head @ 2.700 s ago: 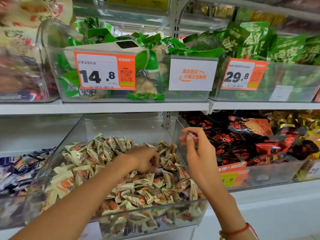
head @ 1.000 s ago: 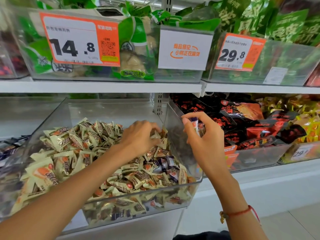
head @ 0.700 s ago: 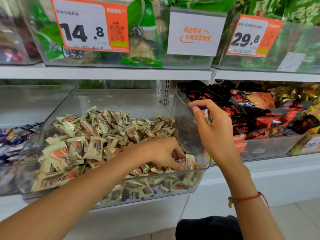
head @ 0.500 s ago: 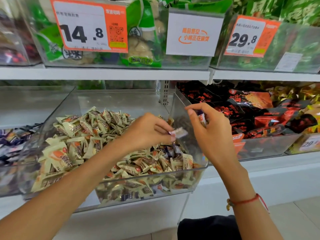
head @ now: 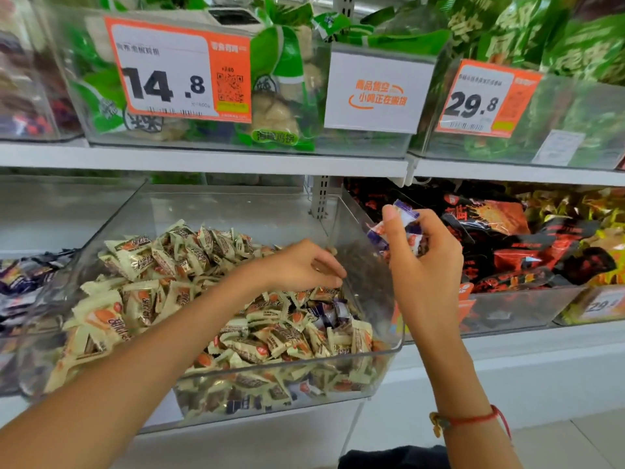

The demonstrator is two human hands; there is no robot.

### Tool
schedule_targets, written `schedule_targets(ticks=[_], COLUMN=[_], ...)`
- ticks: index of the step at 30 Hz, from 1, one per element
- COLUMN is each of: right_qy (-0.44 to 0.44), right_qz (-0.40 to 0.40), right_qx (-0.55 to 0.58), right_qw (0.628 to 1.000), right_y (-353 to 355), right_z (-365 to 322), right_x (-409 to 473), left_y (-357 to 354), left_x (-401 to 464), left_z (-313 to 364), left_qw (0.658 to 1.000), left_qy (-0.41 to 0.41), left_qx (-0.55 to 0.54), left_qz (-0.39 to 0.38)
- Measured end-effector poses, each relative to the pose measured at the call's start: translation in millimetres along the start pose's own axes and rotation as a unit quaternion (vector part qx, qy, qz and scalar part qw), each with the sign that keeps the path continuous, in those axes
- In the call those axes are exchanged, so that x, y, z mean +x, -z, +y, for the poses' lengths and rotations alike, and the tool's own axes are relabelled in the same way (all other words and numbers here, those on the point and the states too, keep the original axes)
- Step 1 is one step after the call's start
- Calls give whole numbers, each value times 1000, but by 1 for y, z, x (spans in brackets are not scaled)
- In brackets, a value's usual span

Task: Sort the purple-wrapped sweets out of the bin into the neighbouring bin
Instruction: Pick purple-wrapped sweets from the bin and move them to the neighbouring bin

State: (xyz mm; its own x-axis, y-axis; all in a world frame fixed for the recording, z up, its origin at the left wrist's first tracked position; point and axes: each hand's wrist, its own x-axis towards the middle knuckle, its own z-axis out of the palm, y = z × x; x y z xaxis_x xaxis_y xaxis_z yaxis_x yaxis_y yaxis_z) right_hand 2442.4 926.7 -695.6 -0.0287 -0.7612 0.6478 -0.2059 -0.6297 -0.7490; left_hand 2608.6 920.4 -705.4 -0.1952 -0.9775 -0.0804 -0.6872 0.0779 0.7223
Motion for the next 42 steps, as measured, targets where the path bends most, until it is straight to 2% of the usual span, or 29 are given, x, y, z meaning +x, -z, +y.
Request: schedule_targets(ticks=[2,4,9,12,15,17,21,24,26,28,31,33,36,37,39,42], right_qy=[-3,4,18,16,7,-14,-25,20,79,154,222,235,255,263,272,288], right_qz=[-7,-21,-35,-48,-68,-105,-240,-349,-383,-400,-421,-468,-548,-548,-526,-479], right_qx=[-9,-19,-28,-40,-34,4,79,91,72,17,-98,-164,-278,-287,-237,-171], right_qw=[1000,1000,999,998,997,994,967,933,917,903,874,836,747,741,770,812], right_y=[-3,-7,-12,-15,-22,-35,-82,-133,-171,-213,-271,-297,-307,-301,-275,-202], right_z=[0,-1,-3,-4,-10,-18,-52,-92,-114,-126,-129,-125,-122,-122,-122,-110], right_x=[-1,-3,-5,-8,-15,-23,-42,-56,-61,-64,-69,-73,-72,-68,-59,-45], left_y=[-22,-37,-41,-23,8,33,80,96,98,101,107,105,96,95,96,97], left_x=[17,26,16,-13,-71,-121,-209,-244,-253,-255,-253,-248,-239,-238,-236,-228], left_z=[-6,-6,4,11,13,9,-29,-77,-101,-112,-127,-140,-149,-149,-147,-133], left_qw=[990,973,950,964,983,975,920,847,796,777,772,787,828,832,826,791], left_qy=[31,54,42,11,-3,-13,36,144,228,251,251,274,315,319,314,263], left_qx=[124,209,306,236,70,-16,-105,-45,33,63,59,67,83,79,76,109], left_qz=[-68,-82,44,121,169,219,376,509,559,574,581,549,457,447,462,541])
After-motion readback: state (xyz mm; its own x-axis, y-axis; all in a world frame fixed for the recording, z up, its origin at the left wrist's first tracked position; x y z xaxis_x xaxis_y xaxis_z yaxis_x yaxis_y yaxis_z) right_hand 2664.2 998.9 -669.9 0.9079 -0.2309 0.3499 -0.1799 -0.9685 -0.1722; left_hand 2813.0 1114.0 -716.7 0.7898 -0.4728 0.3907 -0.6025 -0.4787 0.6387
